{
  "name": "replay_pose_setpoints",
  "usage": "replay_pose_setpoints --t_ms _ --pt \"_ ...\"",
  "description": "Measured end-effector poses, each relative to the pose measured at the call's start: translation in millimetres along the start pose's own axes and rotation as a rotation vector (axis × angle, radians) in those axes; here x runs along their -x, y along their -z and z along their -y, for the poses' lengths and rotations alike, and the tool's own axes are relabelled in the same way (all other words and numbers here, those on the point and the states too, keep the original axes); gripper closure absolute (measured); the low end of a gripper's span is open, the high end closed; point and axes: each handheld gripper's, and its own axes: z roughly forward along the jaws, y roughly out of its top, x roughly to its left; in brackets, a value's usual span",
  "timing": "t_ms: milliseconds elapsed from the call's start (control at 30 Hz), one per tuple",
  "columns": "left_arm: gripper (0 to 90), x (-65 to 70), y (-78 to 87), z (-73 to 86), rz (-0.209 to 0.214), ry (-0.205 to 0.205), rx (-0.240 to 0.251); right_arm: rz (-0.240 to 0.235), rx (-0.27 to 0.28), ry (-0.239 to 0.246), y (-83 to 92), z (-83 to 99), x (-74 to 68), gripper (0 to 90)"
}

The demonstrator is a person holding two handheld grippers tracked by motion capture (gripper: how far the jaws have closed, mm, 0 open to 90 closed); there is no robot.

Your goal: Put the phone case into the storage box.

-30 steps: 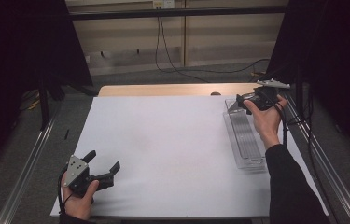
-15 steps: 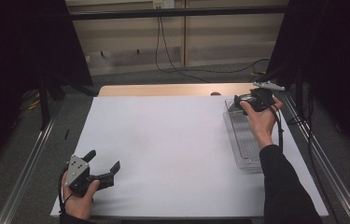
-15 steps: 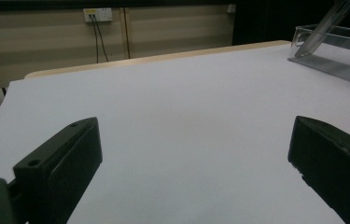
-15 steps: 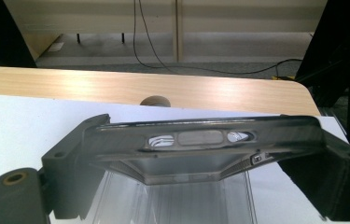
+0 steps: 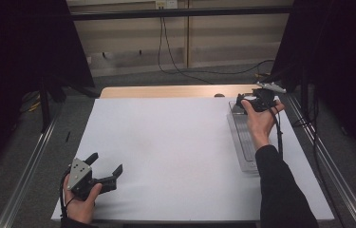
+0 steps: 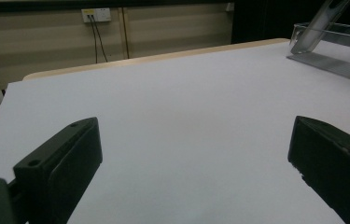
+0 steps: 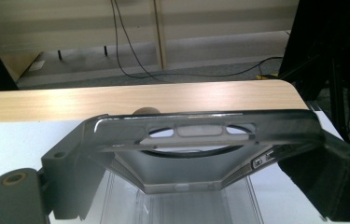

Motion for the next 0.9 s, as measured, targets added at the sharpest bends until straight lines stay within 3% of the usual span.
replay_pose_setpoints --t_ms 400,567,900 --pt "2.9 0.4 -0.6 0.0 0.001 -0.002 -0.002 0.020 -0.021 0.054 -7.1 -6.1 -9.5 11.1" --pt "3.1 0.8 -0.9 0.1 0.008 -0.010 -0.009 0.023 -0.007 0.044 -10.8 -6.8 -9.9 11.0" --pt "3.6 1.7 -0.4 -0.6 0.014 -0.024 -0.005 0.012 -0.017 0.073 -18.6 -13.0 -10.4 10.9"
